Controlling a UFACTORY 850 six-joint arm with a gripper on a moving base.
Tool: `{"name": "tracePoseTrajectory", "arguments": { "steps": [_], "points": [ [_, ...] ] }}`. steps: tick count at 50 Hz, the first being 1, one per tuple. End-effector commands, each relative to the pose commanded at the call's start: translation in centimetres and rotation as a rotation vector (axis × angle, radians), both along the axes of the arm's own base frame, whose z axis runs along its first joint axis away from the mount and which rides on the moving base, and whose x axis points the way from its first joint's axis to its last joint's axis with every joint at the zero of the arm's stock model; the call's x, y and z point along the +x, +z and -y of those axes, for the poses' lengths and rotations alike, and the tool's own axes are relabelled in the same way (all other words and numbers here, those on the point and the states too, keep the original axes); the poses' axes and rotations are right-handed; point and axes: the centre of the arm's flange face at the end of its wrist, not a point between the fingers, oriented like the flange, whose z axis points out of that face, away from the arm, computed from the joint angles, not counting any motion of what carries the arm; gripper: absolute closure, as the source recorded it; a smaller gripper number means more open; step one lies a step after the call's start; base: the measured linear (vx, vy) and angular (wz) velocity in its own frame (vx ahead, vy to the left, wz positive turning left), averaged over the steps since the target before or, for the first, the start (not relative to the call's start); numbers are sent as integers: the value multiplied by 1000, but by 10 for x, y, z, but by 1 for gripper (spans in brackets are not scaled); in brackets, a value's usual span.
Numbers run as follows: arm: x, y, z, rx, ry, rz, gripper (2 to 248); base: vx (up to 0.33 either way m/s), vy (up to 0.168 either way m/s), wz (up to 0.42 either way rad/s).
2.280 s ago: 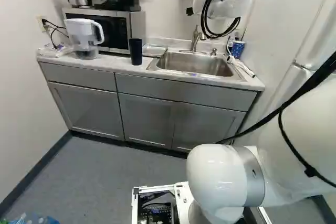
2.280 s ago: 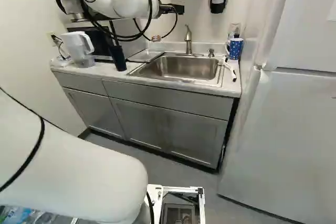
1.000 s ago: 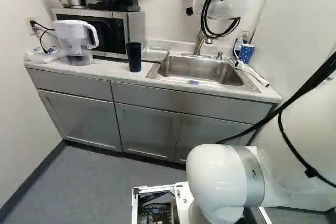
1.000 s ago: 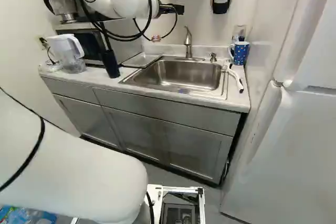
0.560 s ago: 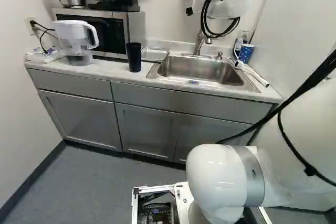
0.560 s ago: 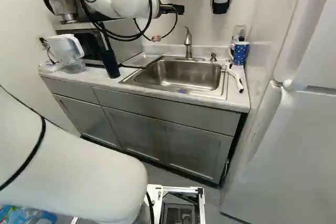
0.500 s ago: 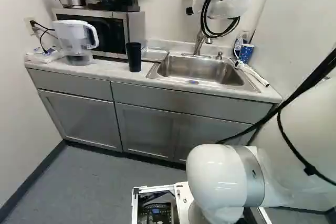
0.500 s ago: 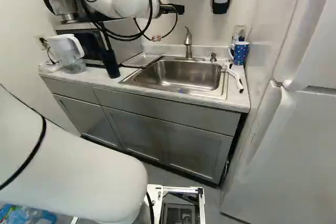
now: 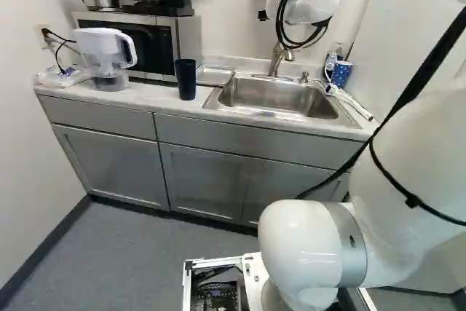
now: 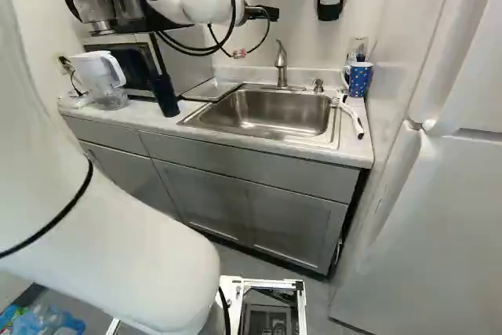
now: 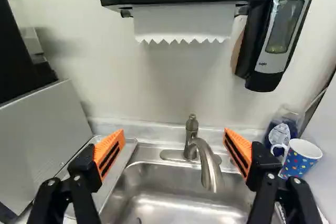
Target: Rinse the cup and place it in the tray
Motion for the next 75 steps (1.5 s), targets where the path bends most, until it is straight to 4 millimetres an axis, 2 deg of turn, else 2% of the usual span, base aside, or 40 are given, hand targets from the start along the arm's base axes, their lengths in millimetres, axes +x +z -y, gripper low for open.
{"name": "tracePoseTrajectory", "arguments": {
  "steps": [40, 75],
  "points": [
    [81, -6, 9, 12, 7, -76, 3, 0, 0, 0],
    [118, -25, 10, 41, 15, -267, 3, 0, 0, 0]
  ]
}}
